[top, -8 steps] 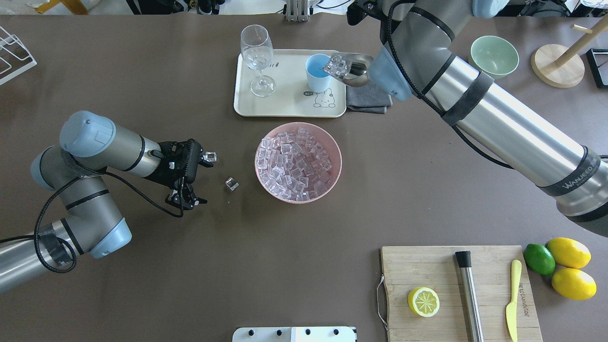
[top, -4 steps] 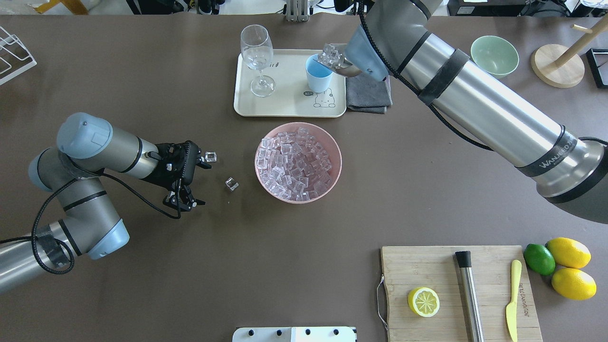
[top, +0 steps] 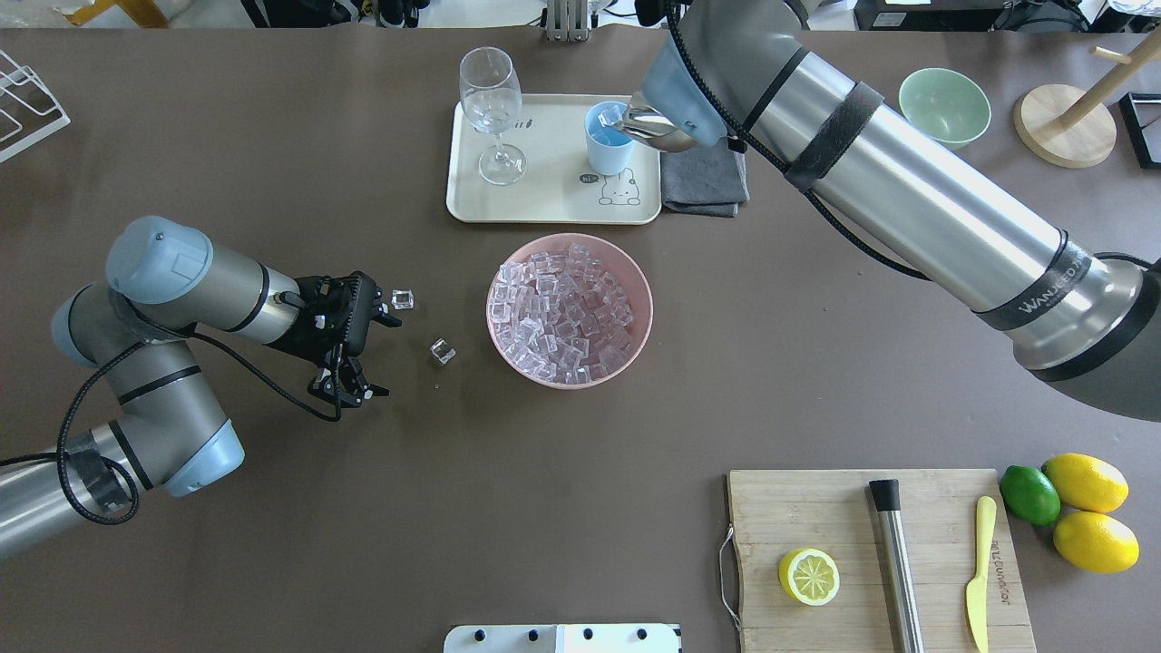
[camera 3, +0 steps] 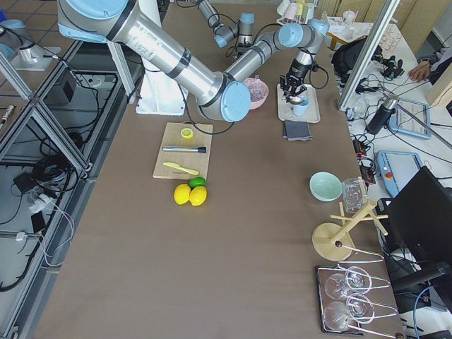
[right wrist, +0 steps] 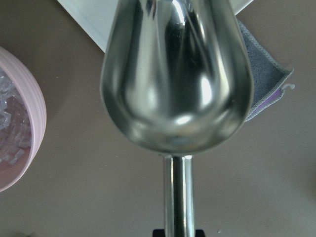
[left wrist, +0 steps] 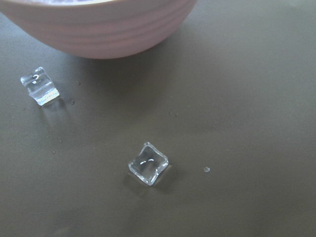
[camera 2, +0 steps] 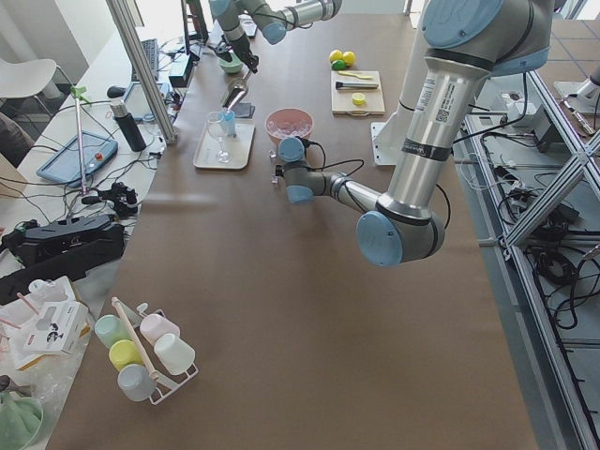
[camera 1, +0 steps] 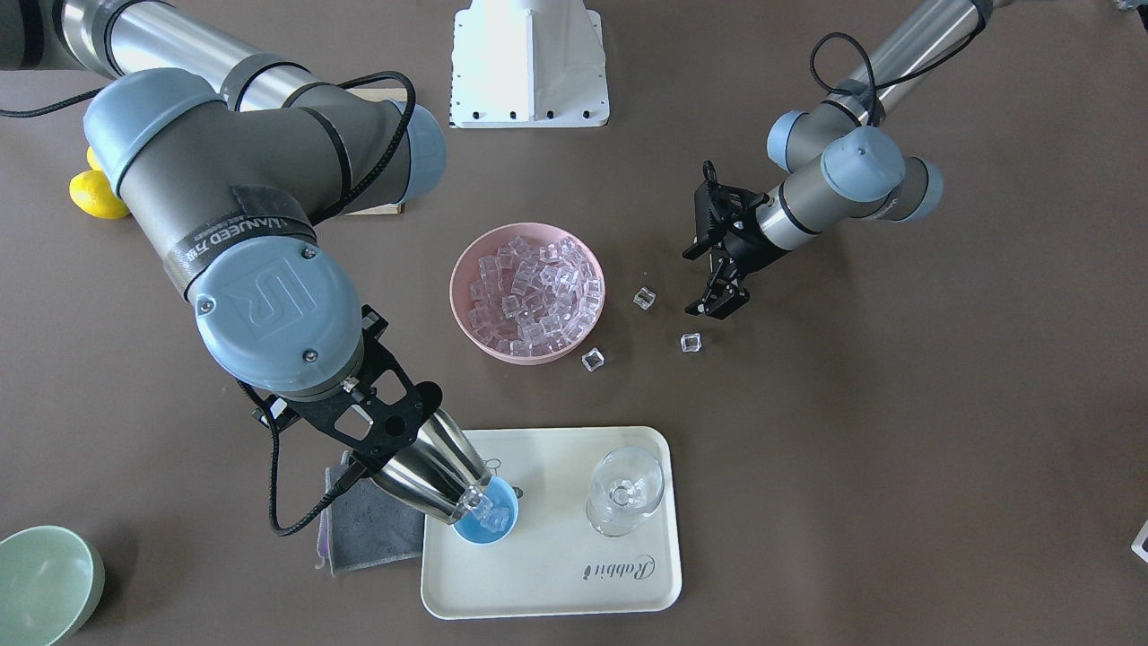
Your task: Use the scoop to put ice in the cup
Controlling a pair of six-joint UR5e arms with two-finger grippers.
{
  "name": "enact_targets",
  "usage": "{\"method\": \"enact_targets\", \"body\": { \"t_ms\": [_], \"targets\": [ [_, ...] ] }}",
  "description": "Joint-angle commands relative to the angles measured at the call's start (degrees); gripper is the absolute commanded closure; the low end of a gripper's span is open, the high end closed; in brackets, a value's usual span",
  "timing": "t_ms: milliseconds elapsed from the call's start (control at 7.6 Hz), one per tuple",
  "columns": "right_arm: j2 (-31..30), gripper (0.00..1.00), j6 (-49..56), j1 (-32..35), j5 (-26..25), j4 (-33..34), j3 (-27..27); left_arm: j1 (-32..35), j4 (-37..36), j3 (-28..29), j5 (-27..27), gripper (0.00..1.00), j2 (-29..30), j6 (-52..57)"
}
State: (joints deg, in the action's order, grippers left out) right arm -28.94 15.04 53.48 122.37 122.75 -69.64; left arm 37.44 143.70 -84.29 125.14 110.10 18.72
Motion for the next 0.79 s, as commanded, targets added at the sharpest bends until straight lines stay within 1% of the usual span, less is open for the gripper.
{"method": "enact_targets", "body": {
  "t_ms": [0,132,263,395,526,658],
  "targets": [
    [0.28,1.0,0.87,-0.04,-0.46,1.09,-0.14,0.0,0.0,0.0,0.19,0.01,-0.06,0.0],
    [0.2,1.0,0.96,-0.13,-0.46,1.09,-0.41,0.0,0.0,0.0,0.71,0.01,-0.24,0.0],
    [-0.93,1.0,0.96,-0.04,-0.46,2.83,-3.98,0.09,0.0,0.0,0.71,0.01,-0.41,0.0],
    [-4.95,1.0,0.7,0.22,-0.03,5.54,-11.49,0.09,0.0,0.0,0.71,0.01,-0.42,0.0],
    [-10.82,1.0,-0.26,2.57,0.85,6.18,-19.84,0.09,0.0,0.0,0.71,0.01,-0.42,0.0],
    [-20.45,1.0,-3.15,4.16,2.77,5.67,-30.01,0.09,0.0,0.0,0.71,0.01,-0.42,0.0]
  ]
}}
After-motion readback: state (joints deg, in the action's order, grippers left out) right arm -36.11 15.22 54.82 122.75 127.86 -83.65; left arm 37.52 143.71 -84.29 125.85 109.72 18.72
